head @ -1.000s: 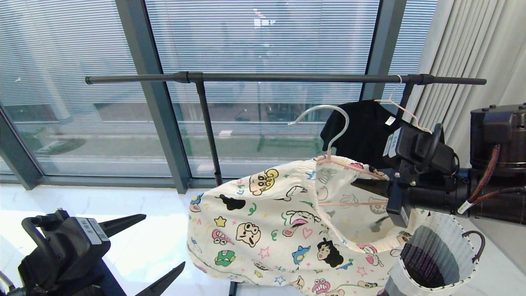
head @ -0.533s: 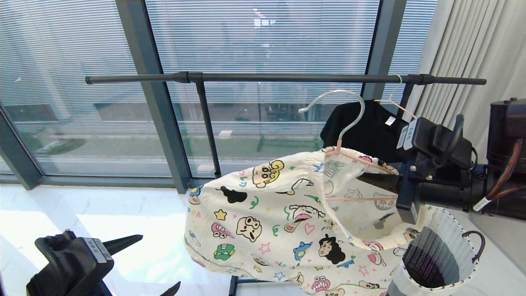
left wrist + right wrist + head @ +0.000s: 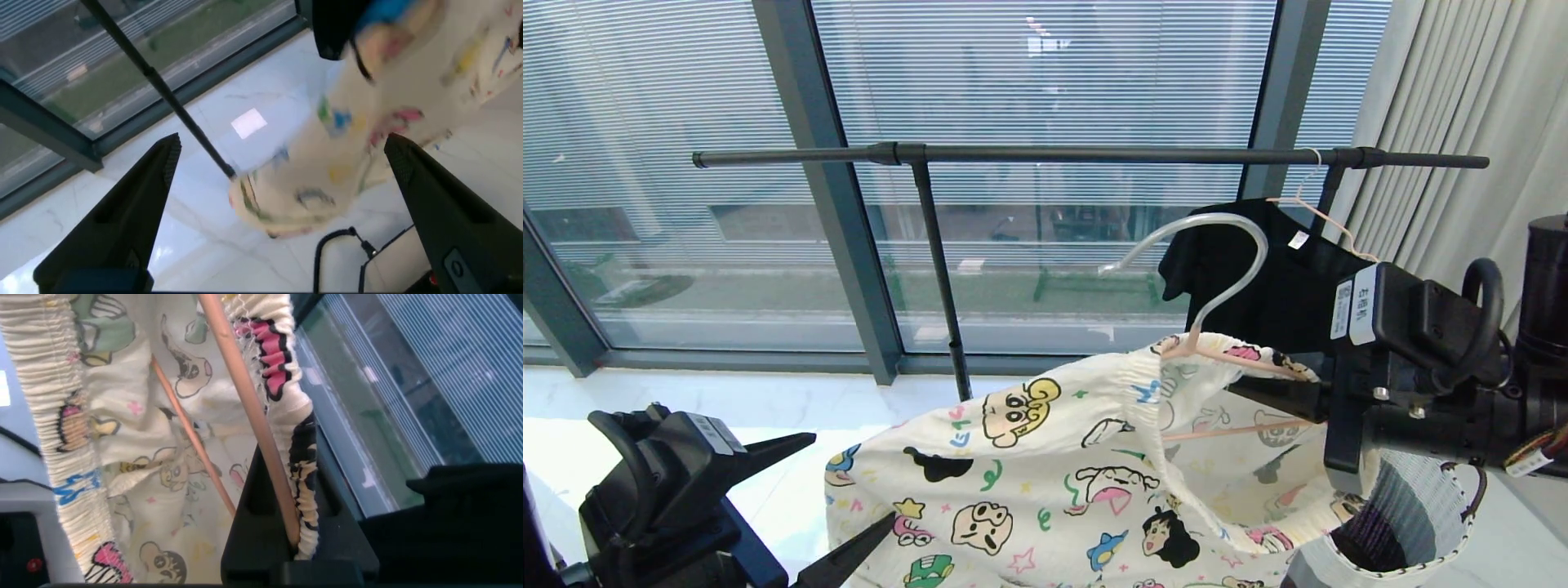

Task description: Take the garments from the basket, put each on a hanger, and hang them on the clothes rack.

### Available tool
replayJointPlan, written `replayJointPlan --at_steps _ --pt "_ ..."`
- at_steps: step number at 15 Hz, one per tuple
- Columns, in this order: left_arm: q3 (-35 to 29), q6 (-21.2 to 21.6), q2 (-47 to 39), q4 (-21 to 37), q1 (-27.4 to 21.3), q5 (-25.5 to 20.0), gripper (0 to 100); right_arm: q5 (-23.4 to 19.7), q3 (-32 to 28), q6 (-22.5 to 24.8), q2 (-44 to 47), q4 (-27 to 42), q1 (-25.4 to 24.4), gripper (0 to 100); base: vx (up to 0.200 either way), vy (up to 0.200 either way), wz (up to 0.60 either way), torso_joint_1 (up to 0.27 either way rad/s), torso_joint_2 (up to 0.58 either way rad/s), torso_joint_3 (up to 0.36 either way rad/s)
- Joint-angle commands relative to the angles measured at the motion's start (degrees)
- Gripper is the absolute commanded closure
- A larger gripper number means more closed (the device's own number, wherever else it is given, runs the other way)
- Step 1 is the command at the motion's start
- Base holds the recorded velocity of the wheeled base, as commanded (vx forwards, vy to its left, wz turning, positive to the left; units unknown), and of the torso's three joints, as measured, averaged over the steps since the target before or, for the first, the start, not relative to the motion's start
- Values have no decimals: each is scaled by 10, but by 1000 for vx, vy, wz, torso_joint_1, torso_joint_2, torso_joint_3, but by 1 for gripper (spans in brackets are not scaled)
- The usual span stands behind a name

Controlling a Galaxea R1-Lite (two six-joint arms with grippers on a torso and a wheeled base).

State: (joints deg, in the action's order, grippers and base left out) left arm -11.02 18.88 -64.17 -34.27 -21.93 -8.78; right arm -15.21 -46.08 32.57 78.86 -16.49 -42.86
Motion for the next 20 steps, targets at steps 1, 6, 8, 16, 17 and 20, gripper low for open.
replayJointPlan --at_steps 1,6,8,16,17,20 --pt "-4 0 -4 -1 -8 0 0 0 1 0 -3 0 -8 100 0 0 0 0 0 0" --pt "2 0 -17 -51 -26 0 100 0 1 -8 -13 1 -21 100 0 0 0 0 0 0" --pt "5 1 -22 -55 -33 0 100 0 1 -8 -12 1 -23 100 0 0 0 0 0 0" --pt "60 3 -47 -55 58 28 100 3 2 -8 -23 1 -1 100 0 0 0 0 0 0" --pt "68 3 -47 -55 58 28 100 3 2 -8 -25 1 0 100 0 0 0 0 0 0" --pt "84 3 -47 -55 58 28 100 4 2 -18 -26 1 3 100 0 0 0 0 0 0"
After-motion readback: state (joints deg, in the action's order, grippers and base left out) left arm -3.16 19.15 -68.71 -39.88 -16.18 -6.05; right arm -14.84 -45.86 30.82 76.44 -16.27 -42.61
